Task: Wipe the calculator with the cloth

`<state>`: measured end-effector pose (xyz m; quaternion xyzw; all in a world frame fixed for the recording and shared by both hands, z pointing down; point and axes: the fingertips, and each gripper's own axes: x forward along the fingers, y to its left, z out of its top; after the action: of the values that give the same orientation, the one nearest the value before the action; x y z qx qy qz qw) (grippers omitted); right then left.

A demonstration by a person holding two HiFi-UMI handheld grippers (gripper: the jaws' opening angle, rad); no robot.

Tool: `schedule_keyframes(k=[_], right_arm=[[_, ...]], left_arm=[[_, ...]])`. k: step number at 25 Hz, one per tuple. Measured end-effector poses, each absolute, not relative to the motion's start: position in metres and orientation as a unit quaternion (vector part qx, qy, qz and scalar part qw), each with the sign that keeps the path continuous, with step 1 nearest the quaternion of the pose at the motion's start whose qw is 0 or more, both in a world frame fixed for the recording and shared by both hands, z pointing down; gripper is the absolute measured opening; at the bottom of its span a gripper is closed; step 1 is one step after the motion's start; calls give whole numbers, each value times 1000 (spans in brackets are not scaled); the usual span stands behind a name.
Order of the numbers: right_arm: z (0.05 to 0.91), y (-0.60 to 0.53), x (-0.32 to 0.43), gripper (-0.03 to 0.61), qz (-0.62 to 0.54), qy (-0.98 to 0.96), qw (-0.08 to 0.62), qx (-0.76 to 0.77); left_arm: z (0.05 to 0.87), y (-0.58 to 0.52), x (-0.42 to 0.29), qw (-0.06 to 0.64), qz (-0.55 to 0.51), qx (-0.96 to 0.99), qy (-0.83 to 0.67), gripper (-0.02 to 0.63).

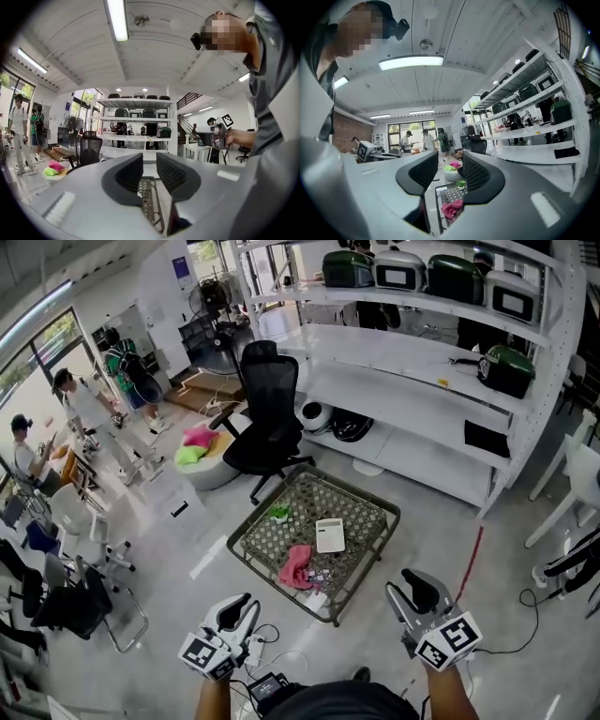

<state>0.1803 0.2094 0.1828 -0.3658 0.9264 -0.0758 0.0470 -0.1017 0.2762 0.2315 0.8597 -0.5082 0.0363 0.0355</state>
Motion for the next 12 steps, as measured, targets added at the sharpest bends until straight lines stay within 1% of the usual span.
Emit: schedule_keyframes(k=[2,5,10,12], right_arm=[[186,200,186,153,-80,928,51,-360],[192,191,200,153,-88,929,57,-354],[203,177,220,153,-102,923,56,-366],[211,171,221,153,-108,921,55,-369]], left_arm=[[230,270,-91,40,35,858,-510,95],[239,260,-79,29,42,860,-508,113],[237,243,-61,40,53,859,-508,173],[238,237,-59,47,65,860,-505,180]])
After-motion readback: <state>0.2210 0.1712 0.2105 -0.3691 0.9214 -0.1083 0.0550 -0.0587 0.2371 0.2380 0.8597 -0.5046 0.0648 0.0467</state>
